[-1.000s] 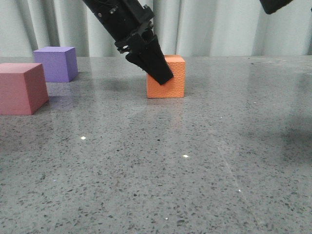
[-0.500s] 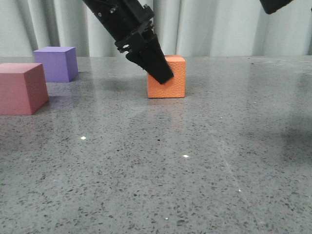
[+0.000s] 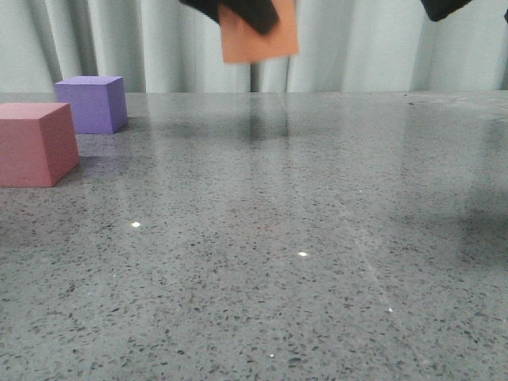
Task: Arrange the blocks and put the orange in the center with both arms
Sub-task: 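Lift the orange cube with the left gripper toward the purple cube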
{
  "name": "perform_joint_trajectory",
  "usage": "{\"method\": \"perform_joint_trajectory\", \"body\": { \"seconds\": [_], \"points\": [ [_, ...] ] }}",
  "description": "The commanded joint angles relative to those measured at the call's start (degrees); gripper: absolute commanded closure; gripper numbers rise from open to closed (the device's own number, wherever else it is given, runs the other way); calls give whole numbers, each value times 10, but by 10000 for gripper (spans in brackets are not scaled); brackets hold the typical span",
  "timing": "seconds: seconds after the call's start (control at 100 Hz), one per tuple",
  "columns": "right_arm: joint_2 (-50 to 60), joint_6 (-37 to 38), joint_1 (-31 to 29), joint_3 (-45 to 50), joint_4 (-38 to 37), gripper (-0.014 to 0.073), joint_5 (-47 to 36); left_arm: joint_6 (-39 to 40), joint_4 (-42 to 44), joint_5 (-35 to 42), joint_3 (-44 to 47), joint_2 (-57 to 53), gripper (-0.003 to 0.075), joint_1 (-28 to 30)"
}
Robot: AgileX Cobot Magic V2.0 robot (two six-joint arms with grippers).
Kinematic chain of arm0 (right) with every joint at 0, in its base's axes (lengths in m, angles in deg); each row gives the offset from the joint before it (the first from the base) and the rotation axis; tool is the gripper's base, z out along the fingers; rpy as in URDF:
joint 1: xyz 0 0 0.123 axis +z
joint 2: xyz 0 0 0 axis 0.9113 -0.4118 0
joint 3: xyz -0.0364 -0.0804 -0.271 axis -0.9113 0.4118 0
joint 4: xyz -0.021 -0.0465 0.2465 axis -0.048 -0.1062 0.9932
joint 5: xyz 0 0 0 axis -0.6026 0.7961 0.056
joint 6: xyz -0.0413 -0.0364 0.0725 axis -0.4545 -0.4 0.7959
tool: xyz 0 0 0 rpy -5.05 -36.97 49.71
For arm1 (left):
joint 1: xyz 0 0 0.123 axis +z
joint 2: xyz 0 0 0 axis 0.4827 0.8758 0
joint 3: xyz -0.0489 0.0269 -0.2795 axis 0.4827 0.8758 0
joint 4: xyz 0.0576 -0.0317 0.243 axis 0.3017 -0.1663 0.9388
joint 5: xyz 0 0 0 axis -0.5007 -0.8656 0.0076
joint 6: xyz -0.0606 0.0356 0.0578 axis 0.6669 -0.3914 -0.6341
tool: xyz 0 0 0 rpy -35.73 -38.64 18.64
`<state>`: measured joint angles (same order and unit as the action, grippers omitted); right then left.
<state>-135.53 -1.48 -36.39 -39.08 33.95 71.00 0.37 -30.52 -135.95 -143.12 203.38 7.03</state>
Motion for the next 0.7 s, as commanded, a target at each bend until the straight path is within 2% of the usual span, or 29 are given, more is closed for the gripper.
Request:
{"method": "perform_joint_trajectory", "body": {
  "seconds": [0.0,0.14,0.4,0.56,0.69],
  "points": [
    [9,-4,-1,-13,4,26,-31,61,6,22,-21,-62,719,9],
    [9,-4,-1,-13,4,26,-32,145,67,24,-21,-94,719,19],
    [9,-4,-1,-13,3,26,-33,352,270,20,-20,-138,720,22],
    [9,-4,-1,-13,3,26,-35,436,357,9,-4,-158,719,22],
    [9,-4,-1,-13,3,26,-35,489,394,10,24,-173,720,22]
  ]
}}
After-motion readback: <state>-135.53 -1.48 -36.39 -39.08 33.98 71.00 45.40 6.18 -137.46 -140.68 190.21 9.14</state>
